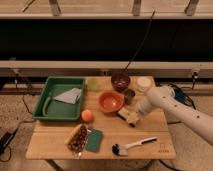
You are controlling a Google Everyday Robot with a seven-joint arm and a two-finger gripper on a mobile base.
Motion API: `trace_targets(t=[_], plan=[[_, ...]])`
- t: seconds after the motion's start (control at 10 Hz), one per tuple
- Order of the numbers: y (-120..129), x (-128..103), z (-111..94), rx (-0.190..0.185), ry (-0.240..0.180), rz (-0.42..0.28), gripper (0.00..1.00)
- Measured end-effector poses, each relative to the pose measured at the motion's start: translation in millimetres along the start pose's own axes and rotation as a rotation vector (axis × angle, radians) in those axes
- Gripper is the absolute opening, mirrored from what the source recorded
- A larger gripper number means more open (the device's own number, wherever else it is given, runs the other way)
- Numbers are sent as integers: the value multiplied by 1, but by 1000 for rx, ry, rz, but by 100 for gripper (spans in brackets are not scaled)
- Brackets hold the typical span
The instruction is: Place eraser in table surface
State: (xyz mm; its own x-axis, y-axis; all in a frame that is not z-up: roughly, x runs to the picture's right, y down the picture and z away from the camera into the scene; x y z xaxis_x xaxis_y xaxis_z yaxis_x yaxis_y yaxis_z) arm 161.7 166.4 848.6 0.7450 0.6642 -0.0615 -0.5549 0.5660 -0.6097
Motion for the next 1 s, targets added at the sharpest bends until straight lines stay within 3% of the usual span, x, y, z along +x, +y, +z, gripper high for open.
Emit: trace_targets(t=[0.8,1.0], plan=[[-5,-5,13,-3,102,-18,64],[-4,-5,14,-1,128,-21,45]])
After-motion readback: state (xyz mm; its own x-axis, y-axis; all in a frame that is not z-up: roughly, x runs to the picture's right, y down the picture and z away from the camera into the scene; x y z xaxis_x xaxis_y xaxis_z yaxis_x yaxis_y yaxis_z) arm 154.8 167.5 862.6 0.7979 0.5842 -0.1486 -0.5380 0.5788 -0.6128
